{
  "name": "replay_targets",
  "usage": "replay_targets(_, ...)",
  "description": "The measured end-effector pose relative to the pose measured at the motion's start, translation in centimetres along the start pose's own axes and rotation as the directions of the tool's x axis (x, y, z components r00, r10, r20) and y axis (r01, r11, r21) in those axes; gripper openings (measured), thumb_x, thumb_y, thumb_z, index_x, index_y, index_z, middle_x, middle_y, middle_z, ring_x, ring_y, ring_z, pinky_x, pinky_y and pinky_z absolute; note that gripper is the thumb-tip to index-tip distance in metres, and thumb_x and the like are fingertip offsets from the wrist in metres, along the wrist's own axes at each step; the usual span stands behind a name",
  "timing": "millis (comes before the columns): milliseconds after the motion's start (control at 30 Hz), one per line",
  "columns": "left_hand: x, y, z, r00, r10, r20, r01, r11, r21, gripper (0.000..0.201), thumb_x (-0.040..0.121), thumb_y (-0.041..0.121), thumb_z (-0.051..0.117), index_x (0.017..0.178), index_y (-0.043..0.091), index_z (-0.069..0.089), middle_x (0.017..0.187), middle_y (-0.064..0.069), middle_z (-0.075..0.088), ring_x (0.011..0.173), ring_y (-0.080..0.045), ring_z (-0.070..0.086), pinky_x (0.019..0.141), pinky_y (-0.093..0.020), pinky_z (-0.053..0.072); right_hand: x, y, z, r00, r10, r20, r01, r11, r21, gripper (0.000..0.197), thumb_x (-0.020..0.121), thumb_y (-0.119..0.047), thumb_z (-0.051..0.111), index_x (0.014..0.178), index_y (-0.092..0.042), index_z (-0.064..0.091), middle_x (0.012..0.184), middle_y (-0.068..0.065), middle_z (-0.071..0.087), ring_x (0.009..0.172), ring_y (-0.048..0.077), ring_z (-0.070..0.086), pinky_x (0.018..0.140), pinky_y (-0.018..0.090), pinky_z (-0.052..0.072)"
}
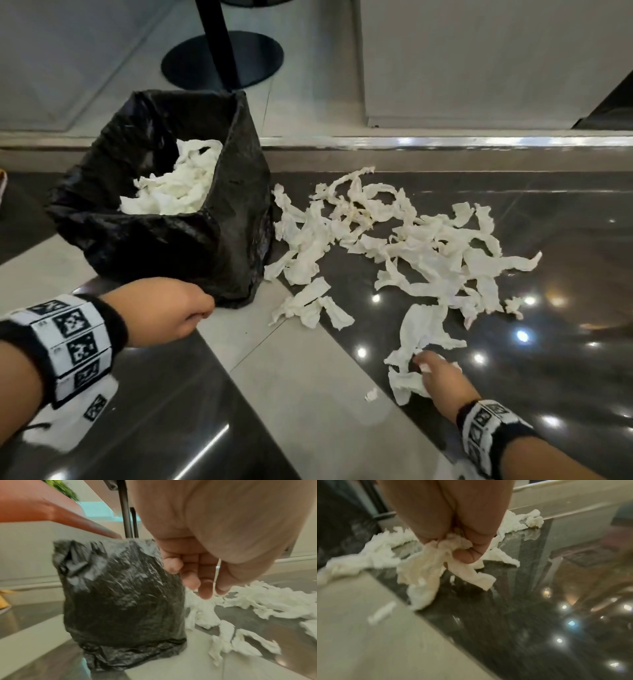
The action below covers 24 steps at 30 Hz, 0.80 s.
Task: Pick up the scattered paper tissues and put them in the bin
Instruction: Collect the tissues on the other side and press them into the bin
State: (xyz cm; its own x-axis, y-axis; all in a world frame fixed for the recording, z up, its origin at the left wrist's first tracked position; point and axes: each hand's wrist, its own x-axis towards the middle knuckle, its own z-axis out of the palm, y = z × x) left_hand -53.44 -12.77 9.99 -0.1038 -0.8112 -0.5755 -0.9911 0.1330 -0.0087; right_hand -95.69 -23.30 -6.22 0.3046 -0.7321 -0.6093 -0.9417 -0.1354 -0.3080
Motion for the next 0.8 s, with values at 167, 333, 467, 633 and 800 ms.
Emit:
replay_targets(167, 6.4, 2.9, 4.6, 0.993, 0.112, -0.033, -0.111, 0.994, 0.019, 0.021, 0.092, 0.031, 0.040, 0.105, 0.023, 0.054, 0.105, 0.002, 0.057, 0.096, -0.020, 0.057, 0.080, -0.032, 0.044, 2.3, -1.3, -3.5, 0.999, 0.000, -0.035, 0.004, 0.993, 0.117, 0.030, 0.095, -0.002, 0.039, 0.117, -0.015, 0.053, 0.081, 0.006, 0.057, 0.064, 0.010, 0.052, 0.051, 0.008, 0.037)
replay_targets(333, 14.1, 6.4, 8.9, 0.985, 0.157, -0.079, -0.159, 0.987, -0.025, 0.048, 0.090, 0.037, 0.049, 0.136, 0.031, 0.034, 0.151, -0.008, 0.021, 0.130, -0.035, 0.036, 0.105, -0.045, 0.036, 1.1, -1.6, -6.0, 0.999, -0.008, -0.054, 0.013, 0.995, 0.096, 0.026, 0.093, -0.006, 0.040, 0.088, -0.023, 0.058, 0.093, 0.008, 0.064, 0.080, 0.019, 0.057, 0.062, 0.015, 0.039)
replay_targets(467, 18.4, 9.0, 10.5, 0.996, 0.084, 0.007, -0.083, 0.993, -0.078, 0.068, 0.089, 0.041, 0.050, 0.142, 0.049, 0.007, 0.158, 0.002, -0.011, 0.141, -0.043, 0.003, 0.112, -0.055, 0.021, -1.7, -2.0, -6.6, 0.987, 0.015, -0.163, 0.024, 0.972, 0.236, 0.031, 0.091, -0.024, 0.054, 0.075, 0.002, 0.057, 0.077, 0.005, 0.052, 0.074, 0.023, 0.054, 0.069, 0.029, 0.041)
replay_targets(633, 18.1, 10.8, 13.5, 0.997, 0.071, 0.007, -0.070, 0.991, -0.118, 0.032, 0.087, 0.016, 0.042, 0.119, 0.017, 0.045, 0.129, -0.014, 0.039, 0.112, -0.037, 0.045, 0.092, -0.044, 0.044, -2.3, -2.2, -6.9, 0.944, 0.098, -0.314, -0.014, 0.965, 0.261, 0.025, 0.078, -0.039, 0.071, 0.080, -0.017, 0.058, 0.084, -0.002, 0.064, 0.081, 0.015, 0.059, 0.071, 0.032, 0.049)
replay_targets(800, 13.6, 9.5, 13.1, 0.995, 0.101, 0.028, -0.087, 0.946, -0.313, 0.031, 0.084, 0.041, 0.047, 0.105, 0.019, 0.047, 0.101, -0.004, 0.059, 0.093, -0.026, 0.058, 0.076, -0.034, 0.044, 1.7, -2.9, -6.2, 0.928, 0.125, -0.352, -0.057, 0.979, 0.198, 0.027, 0.088, -0.039, 0.059, 0.110, -0.026, 0.051, 0.099, 0.007, 0.064, 0.082, 0.022, 0.059, 0.069, 0.031, 0.048)
